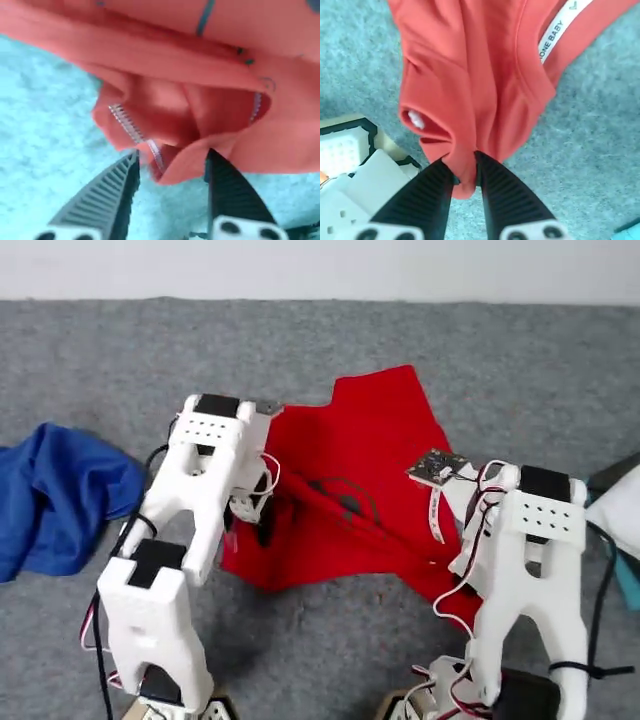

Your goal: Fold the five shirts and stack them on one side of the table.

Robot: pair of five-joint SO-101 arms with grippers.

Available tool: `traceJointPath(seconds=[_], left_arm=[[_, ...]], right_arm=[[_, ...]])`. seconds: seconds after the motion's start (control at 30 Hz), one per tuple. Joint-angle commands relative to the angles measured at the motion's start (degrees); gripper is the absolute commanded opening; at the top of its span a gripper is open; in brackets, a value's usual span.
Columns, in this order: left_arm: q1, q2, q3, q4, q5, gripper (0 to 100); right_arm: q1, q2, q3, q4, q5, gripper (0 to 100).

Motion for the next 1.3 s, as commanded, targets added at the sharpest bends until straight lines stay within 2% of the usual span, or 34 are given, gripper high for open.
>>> traceJointPath(seconds=[0.0,0.17,0.23,0.33,0.57,0.8,1.0,1.27], left_arm=[[1.2,2.5,-0.1,2.1,-4.6,21],[1.5,5.5,0.1,2.1,-6.3,19],[1.6,5.7,0.1,2.1,-8.4,14],[2.4,6.0,0.2,2.1,-13.8,1],[2.1,5.9,0.3,2.2,-15.2,1],[-0.4,4.7,0.3,2.2,-15.1,1],[-6.1,-7.3,1.5,2.3,-15.1,1],[-6.7,-31.6,18.0,2.2,-15.3,1]], right_arm=[[-0.1,-1.2,-0.3,-0.9,0.6,0.8],[-0.1,-0.7,-0.3,-2.9,0.6,0.8],[-0.1,-0.7,-0.3,-4.3,0.6,0.8],[-0.6,-0.7,-0.3,-6.3,0.6,0.8],[-4.8,-0.7,-0.3,-7.3,0.4,0.8],[-4.9,-0.7,-4.2,-7.0,-3.6,0.8],[-4.9,-1.2,-12.0,-1.2,-3.6,0.8],[-4.8,-1.2,-17.8,3.1,-3.8,0.8]])
